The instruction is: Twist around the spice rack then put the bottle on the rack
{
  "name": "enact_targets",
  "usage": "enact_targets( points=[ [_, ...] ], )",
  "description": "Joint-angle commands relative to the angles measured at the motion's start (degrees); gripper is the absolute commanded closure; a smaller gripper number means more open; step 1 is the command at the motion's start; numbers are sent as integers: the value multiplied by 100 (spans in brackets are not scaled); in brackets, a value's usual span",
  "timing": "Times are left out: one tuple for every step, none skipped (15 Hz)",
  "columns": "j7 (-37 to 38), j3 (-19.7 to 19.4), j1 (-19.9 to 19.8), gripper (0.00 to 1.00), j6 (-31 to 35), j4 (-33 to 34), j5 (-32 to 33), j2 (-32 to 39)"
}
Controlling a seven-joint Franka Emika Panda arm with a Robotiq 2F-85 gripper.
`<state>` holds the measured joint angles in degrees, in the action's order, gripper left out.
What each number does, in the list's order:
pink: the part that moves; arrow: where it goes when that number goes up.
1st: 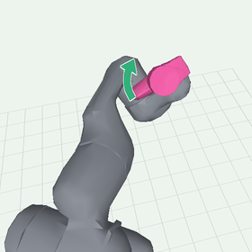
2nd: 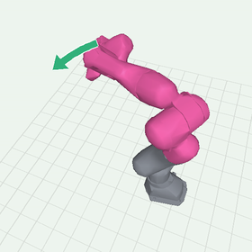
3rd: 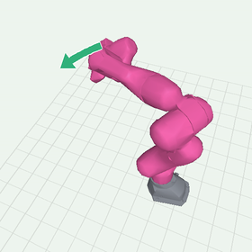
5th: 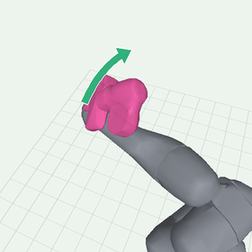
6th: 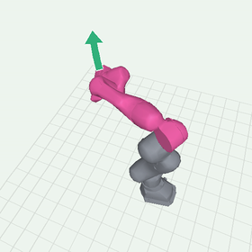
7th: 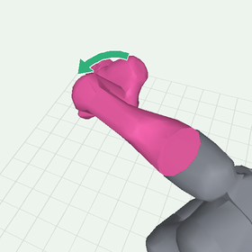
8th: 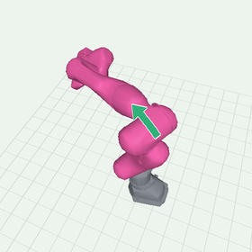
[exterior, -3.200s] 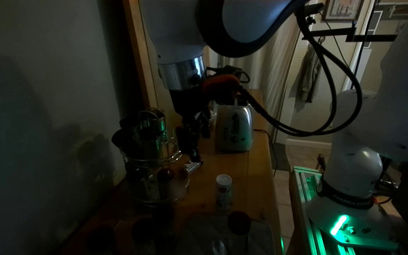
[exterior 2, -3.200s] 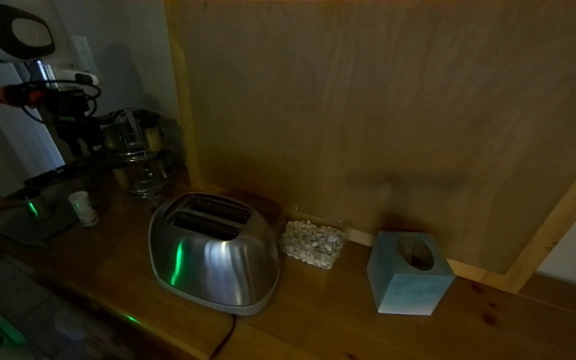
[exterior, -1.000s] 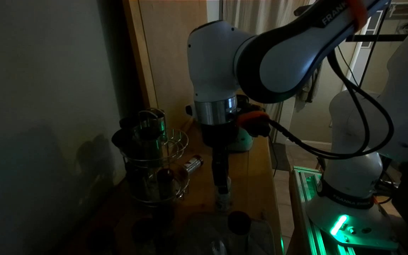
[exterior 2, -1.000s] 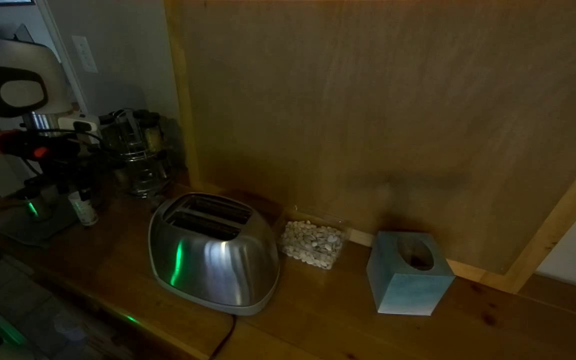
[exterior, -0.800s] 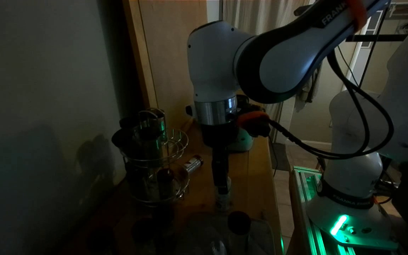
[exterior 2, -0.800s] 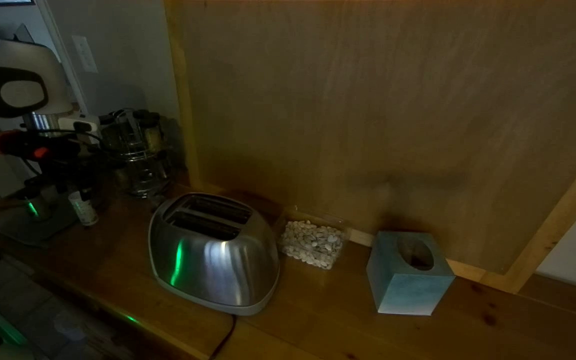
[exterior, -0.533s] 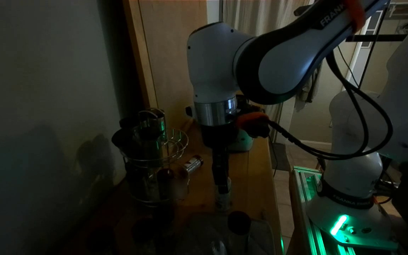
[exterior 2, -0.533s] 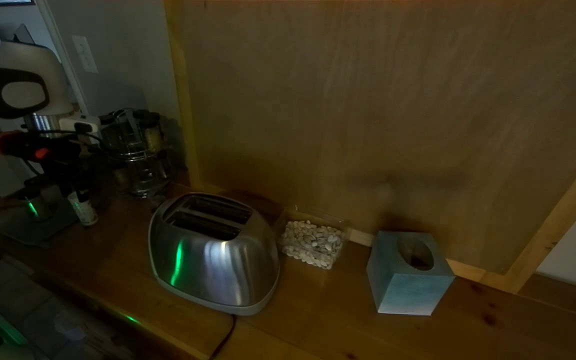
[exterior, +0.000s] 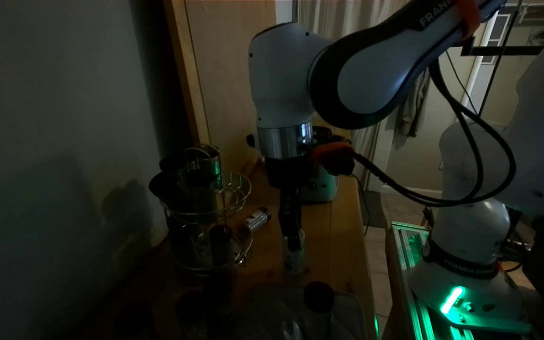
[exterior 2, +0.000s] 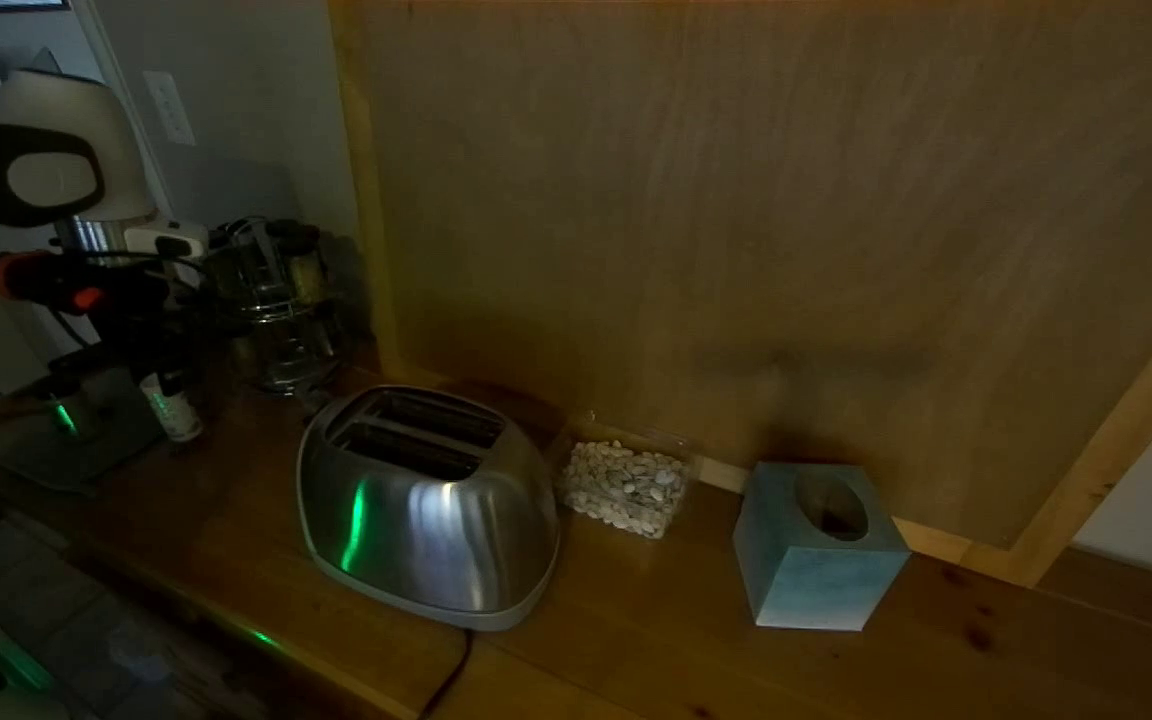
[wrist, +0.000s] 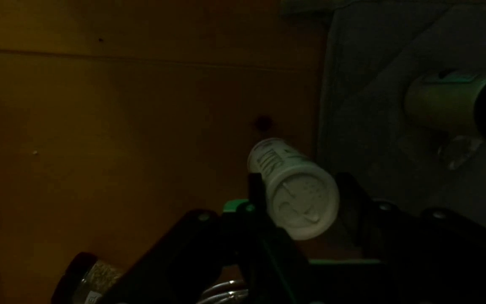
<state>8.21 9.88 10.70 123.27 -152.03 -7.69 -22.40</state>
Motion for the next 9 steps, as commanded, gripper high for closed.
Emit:
enact_targets(
  points=[
    [107, -40, -122, 80, -833, 468, 170, -445],
    [128, -27, -159, 80, -1085, 674, 246, -482],
    [163, -8, -203, 80, -1325, 898, 326, -501],
    [153, -6, -231, 80, -1552, 1134, 395, -520],
    [153, -15, -267, 80, -1735, 1359, 442, -524],
    [150, -22, -303, 80, -1877, 1597, 492, -509],
    [129, -33, -326, 80, -1980, 1810, 506, -473],
    [129, -29, -358, 80, -2033, 2043, 532, -383],
    [118, -37, -383, 80, -2031, 2228, 523, -302]
  ],
)
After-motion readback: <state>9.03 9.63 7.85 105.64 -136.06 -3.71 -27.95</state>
